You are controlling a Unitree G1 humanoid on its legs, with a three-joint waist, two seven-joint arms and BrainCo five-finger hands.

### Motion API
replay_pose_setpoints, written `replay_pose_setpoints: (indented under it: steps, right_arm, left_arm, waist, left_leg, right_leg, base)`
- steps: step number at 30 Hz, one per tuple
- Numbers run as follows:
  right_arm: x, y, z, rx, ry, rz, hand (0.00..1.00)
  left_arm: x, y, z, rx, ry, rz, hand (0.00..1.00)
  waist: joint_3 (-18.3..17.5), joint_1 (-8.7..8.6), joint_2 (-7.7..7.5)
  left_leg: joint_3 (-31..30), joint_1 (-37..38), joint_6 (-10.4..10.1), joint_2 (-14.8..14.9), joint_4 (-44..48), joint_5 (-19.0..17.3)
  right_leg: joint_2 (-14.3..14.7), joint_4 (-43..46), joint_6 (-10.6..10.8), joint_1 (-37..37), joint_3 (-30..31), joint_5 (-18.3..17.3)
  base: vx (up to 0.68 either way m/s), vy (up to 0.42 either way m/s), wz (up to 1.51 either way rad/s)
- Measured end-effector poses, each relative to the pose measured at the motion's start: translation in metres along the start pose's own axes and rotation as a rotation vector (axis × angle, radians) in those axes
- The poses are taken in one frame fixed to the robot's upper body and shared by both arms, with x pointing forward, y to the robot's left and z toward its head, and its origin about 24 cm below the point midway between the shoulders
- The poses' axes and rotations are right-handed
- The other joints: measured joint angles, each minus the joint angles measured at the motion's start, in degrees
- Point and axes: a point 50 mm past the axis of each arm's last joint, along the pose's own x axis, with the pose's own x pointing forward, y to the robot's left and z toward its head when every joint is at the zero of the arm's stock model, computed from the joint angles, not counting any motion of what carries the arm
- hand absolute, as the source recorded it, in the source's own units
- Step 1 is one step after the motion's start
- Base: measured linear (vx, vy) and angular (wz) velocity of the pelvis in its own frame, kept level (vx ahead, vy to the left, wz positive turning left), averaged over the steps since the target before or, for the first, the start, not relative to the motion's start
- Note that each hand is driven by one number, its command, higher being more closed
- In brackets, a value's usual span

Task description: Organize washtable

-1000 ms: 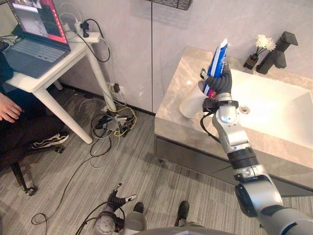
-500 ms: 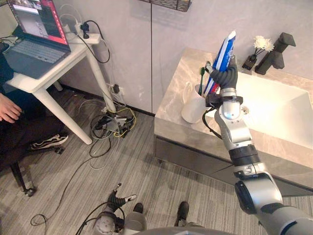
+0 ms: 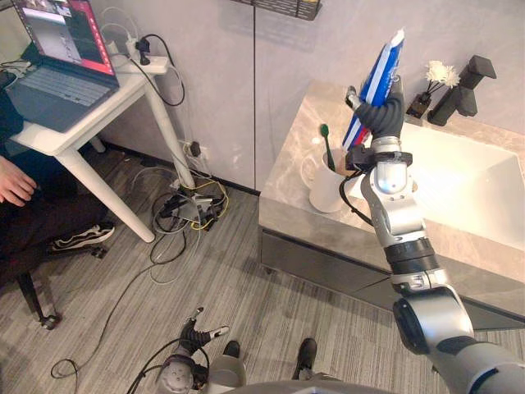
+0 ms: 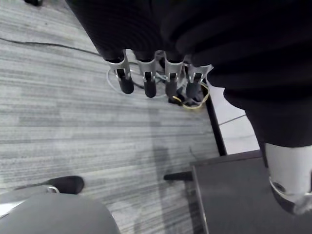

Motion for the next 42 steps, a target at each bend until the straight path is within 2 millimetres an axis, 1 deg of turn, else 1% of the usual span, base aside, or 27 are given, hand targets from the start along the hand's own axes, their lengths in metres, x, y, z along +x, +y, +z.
replay_pose_setpoints:
  steps: [10, 14, 19, 34, 38, 42]
  right_arm:
    - [-0.001, 0.004, 0.000, -0.006, -0.003, 0.017, 1.00]
    - [0.000, 0.006, 0.009, 0.006, -0.041, 0.031, 1.00]
    - [0.000, 0.007, 0.016, 0.014, -0.067, 0.038, 1.00]
    - [0.000, 0.009, 0.019, 0.017, -0.080, 0.053, 1.00]
    - [-0.001, 0.011, 0.032, 0.035, -0.136, 0.063, 1.00]
    - [-0.001, 0.011, 0.036, 0.040, -0.155, 0.065, 1.00]
  left_arm:
    - [0.000, 0.000, 0.000, 0.000, 0.001, 0.007, 0.00]
    - [0.000, 0.000, -0.001, -0.001, 0.003, 0.008, 0.00]
    - [0.000, 0.000, -0.002, -0.001, 0.009, 0.008, 0.00]
    - [-0.001, 0.000, -0.007, 0.002, 0.029, 0.006, 0.00]
    - [-0.001, 0.001, -0.008, 0.003, 0.035, 0.005, 0.00]
    - [-0.001, 0.002, -0.010, 0.009, 0.040, 0.004, 0.00]
  waist:
    - [0.0, -0.01, -0.02]
    - [0.0, -0.03, -0.05]
    - [0.0, -0.12, -0.10]
    - [-0.2, -0.20, -0.45]
    - [-0.2, -0.26, -0.55]
    - [-0.5, -0.49, -0.97]
  left_leg:
    - [0.1, 0.6, 0.0, 0.0, -0.1, 0.0]
    - [0.7, 0.6, 0.0, 0.0, 0.0, 0.0]
    - [1.0, 0.9, 0.0, 0.1, -0.5, 0.0]
    - [1.9, 2.1, 0.0, 0.5, -1.5, 0.0]
    - [2.3, 2.5, 0.0, 0.5, -1.5, 0.0]
    - [2.6, 2.6, 0.0, 0.5, -1.5, 0.0]
  right_leg:
    - [0.0, 0.0, -0.1, 0.2, 0.1, 0.1]
    - [0.1, 0.0, -0.1, 0.2, 0.6, 0.2]
    - [0.0, 0.0, -0.1, 0.4, 0.8, 0.2]
    - [0.1, 0.0, -0.1, 0.7, 1.6, 0.2]
    - [0.2, 0.0, -0.1, 0.8, 1.9, 0.2]
    - [0.2, 0.0, -0.1, 0.7, 2.2, 0.2]
  base:
    - [0.00, 0.000, 0.00]
    - [0.00, 0.006, -0.06]
    - [0.00, 0.002, -0.01]
    - [0.00, -0.001, -0.02]
    - [0.02, 0.000, -0.06]
    - [0.00, 0.003, -0.04]
